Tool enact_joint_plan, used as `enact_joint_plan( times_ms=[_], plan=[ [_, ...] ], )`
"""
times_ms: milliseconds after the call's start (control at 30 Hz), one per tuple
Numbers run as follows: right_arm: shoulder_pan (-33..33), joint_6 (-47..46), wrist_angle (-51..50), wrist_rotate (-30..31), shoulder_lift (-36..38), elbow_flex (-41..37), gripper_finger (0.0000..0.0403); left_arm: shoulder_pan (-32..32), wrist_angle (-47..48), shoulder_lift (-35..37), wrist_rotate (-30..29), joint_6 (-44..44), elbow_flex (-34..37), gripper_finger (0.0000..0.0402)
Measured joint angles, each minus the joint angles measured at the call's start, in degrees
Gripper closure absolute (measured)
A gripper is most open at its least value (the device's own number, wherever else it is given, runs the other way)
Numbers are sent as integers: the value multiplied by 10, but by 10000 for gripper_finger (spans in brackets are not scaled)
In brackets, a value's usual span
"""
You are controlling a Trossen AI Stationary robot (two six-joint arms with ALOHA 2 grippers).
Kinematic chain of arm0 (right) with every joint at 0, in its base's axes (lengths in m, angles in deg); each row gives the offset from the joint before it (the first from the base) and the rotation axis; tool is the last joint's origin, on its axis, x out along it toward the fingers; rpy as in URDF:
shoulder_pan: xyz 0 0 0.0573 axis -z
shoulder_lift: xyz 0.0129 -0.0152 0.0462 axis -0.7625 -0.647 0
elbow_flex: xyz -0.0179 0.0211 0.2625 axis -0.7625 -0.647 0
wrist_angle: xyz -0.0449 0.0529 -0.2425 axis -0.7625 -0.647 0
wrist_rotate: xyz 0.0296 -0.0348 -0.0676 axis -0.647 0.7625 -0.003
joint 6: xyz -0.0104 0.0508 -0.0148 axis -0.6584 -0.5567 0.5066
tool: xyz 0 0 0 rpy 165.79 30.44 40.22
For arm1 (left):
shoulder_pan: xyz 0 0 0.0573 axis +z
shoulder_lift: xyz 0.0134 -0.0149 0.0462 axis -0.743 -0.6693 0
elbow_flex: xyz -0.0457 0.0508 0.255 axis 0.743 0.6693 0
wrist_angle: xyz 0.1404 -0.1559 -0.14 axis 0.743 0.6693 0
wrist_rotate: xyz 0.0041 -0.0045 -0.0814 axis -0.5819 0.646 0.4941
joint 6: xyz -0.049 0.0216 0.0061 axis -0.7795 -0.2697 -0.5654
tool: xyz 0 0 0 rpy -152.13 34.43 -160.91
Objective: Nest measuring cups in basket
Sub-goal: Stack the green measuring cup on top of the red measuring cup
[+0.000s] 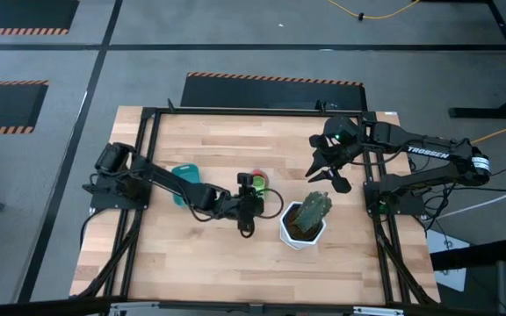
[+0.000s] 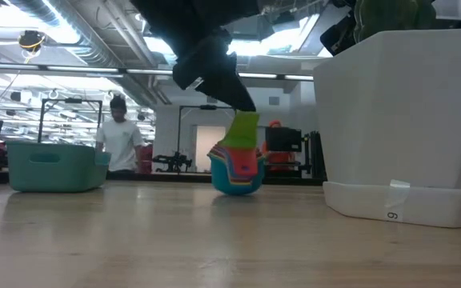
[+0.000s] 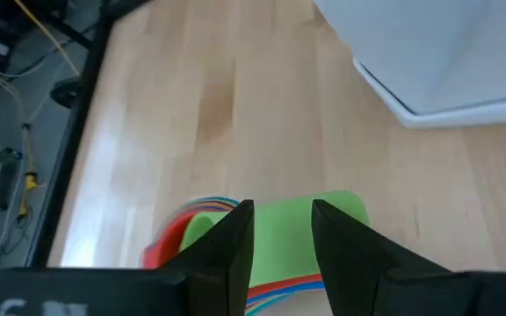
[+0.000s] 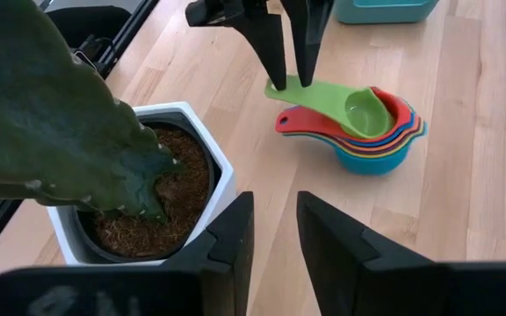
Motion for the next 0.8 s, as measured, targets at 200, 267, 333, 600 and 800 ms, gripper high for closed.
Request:
enact_joint_plan(
  times_ms=[200,267,333,600,800],
  plan=[
    [0,0,0,-1,0,0,308,0,-6,0,-16,0,0,292],
    [0,0,0,-1,0,0,308,-1,-12,0,-29,0,0,292],
    [0,0,0,-1,0,0,308,-1,-13,0,-41,0,0,292],
    [0,0,0,-1,0,0,308,-17,-17,23,-84,0,0,292],
    [0,0,0,-1,0,0,308,-38,-14,23,-87,25,0,292]
  ],
)
